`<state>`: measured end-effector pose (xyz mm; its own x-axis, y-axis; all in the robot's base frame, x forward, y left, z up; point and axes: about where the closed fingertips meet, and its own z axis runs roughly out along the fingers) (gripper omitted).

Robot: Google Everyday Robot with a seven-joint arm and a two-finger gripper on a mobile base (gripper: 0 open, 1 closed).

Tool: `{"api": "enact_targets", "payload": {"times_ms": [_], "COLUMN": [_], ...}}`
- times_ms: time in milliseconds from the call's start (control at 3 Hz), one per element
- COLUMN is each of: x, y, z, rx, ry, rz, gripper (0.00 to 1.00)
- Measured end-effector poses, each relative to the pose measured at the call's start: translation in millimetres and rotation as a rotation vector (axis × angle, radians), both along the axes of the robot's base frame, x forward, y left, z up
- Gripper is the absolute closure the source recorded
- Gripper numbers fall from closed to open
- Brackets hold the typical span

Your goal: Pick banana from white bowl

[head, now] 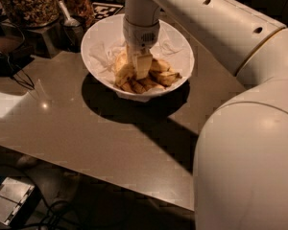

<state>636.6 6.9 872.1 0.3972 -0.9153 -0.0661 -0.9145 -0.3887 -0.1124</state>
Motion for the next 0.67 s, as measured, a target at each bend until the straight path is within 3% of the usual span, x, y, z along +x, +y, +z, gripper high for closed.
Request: {"api": "enact_targets", "payload": {"times_ms": [333,667], "x": [-5.4,-30.3], "y": [-2.7,-15.0], "z": [13.7,43.5], "rx": [0.032,0.075], "ry": [-0.04,-0.071], "rz": [-0.026,-0.087], "gripper": [1.0,1.0]}}
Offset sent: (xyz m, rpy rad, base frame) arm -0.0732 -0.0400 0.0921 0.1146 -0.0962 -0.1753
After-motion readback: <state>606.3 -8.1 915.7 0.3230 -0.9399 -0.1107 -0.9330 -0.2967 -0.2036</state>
